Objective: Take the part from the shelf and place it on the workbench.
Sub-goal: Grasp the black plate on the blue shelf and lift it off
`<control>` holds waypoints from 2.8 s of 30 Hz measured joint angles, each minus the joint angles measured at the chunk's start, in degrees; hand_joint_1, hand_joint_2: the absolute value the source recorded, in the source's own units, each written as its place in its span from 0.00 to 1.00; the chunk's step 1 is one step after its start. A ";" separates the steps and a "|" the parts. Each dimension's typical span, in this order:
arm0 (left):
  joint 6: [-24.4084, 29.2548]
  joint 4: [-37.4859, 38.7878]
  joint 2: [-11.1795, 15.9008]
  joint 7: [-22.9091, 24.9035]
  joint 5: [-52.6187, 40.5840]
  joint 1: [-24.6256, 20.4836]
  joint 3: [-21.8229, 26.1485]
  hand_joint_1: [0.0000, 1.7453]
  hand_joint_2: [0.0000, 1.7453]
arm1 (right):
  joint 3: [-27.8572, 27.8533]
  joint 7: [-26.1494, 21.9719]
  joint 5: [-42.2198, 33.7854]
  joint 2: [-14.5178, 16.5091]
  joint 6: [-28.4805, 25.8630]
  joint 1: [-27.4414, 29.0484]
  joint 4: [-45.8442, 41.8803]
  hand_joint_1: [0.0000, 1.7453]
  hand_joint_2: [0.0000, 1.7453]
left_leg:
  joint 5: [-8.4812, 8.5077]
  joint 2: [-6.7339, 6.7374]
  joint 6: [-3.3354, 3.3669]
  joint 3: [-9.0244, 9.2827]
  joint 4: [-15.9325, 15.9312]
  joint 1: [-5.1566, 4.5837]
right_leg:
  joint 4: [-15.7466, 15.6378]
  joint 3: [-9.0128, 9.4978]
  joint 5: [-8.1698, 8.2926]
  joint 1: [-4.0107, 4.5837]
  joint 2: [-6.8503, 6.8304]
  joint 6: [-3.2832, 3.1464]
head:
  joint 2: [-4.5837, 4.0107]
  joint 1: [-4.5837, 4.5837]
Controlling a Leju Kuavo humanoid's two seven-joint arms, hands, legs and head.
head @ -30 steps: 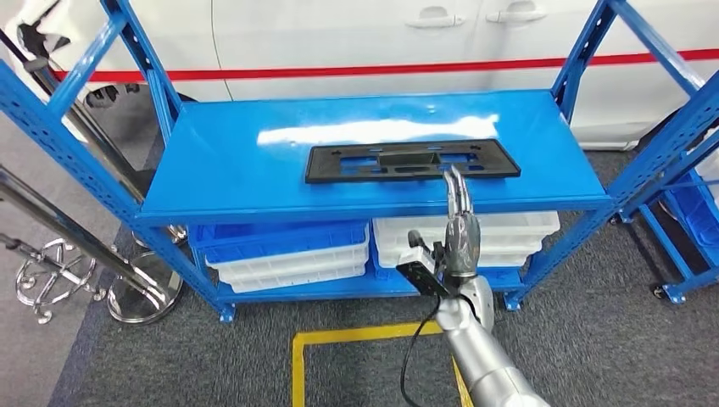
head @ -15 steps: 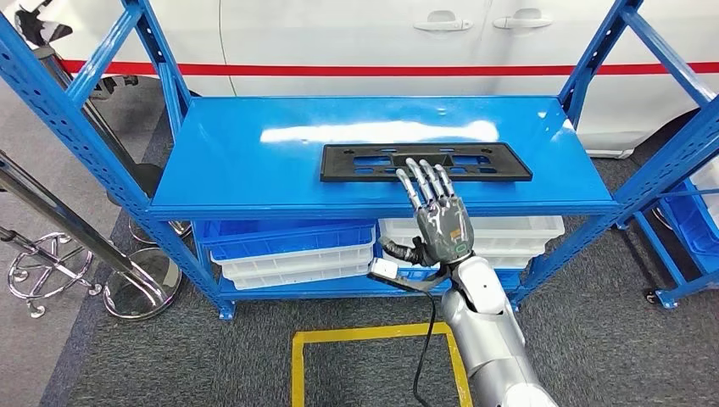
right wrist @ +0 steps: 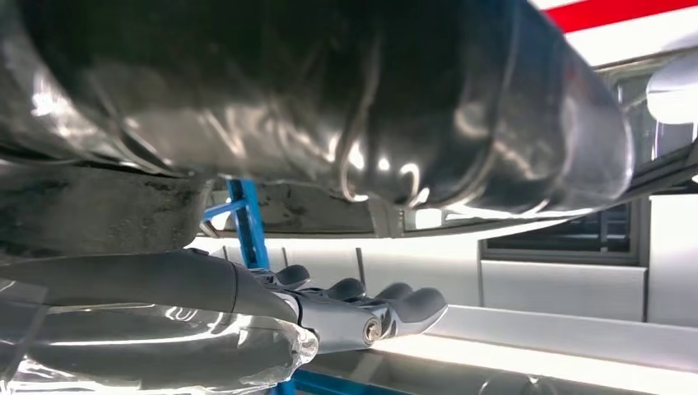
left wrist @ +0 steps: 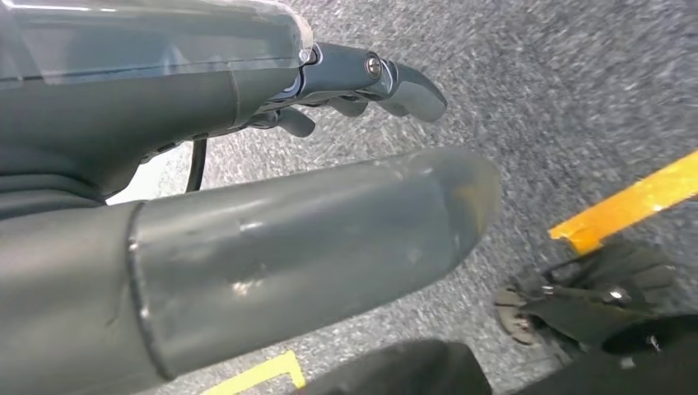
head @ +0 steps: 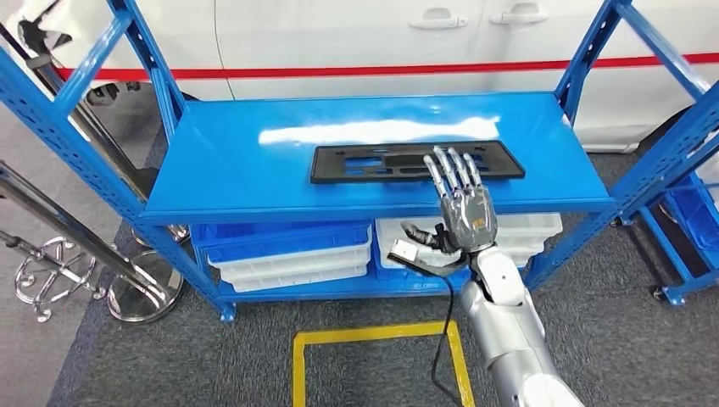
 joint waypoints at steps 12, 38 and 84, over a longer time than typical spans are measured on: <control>0.64 0.00 0.02 -0.20 -0.56 -0.16 0.18 0.00 0.00 | -1.82 -1.23 -3.93 0.10 0.00 -1.07 3.67 0.00 1.00 | 4.54 -0.16 1.07 2.20 -6.20 0.35 | 1.47 -0.50 -1.02 0.13 0.11 2.04 | 0.00 0.02; -0.14 0.04 -0.57 0.13 -2.44 -0.12 1.21 0.00 0.00 | 5.44 18.41 4.11 -4.86 0.00 -0.61 6.80 0.00 1.00 | 4.04 -0.07 -0.02 1.67 -4.43 0.32 | 1.33 -0.60 -0.59 0.12 0.14 0.76 | 0.00 0.01; -0.81 0.07 -1.53 -2.97 -4.41 -0.45 1.30 0.00 0.00 | 8.74 24.12 4.09 -9.53 -0.02 -3.34 15.08 0.00 1.00 | 4.33 -0.17 1.19 2.42 -6.38 0.11 | 2.05 -1.23 -0.60 -0.53 0.11 2.58 | 0.00 0.01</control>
